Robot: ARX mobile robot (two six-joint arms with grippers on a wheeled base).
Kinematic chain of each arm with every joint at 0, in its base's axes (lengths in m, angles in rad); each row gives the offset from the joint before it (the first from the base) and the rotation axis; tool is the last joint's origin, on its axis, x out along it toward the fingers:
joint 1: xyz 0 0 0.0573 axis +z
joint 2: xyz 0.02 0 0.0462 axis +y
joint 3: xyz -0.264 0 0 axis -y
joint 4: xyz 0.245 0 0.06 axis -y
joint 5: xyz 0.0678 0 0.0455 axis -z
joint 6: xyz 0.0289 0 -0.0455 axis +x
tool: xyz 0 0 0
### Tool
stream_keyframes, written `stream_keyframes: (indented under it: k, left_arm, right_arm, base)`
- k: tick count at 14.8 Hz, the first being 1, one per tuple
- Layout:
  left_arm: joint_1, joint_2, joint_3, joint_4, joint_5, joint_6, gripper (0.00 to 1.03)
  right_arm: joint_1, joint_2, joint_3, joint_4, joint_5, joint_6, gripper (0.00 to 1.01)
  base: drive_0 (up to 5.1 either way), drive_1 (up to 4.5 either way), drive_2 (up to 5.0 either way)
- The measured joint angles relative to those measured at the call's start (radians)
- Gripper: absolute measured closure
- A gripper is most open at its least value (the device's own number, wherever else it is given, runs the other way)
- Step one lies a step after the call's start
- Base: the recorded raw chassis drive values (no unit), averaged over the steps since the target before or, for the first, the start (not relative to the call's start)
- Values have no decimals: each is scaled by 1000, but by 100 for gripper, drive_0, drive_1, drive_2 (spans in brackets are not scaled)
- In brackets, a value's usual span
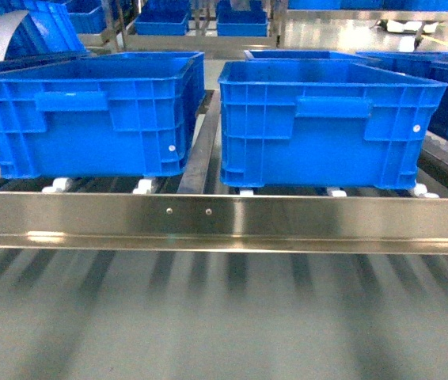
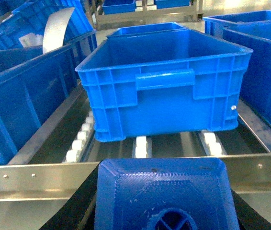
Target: Sort blue parts and orange caps into right shelf containers
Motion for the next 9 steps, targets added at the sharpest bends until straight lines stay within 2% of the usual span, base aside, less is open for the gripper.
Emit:
stream_keyframes:
  k: [6, 9]
  left_arm:
    - [1, 0, 0, 5, -2, 0, 58]
    - [1, 3, 0, 5, -2, 0, 58]
  right_arm:
    - [0, 0, 0, -4, 0, 0, 56]
    - [0, 2, 2, 1, 0, 0, 56]
  base:
    - [-1, 432, -434]
    - [0, 0, 0]
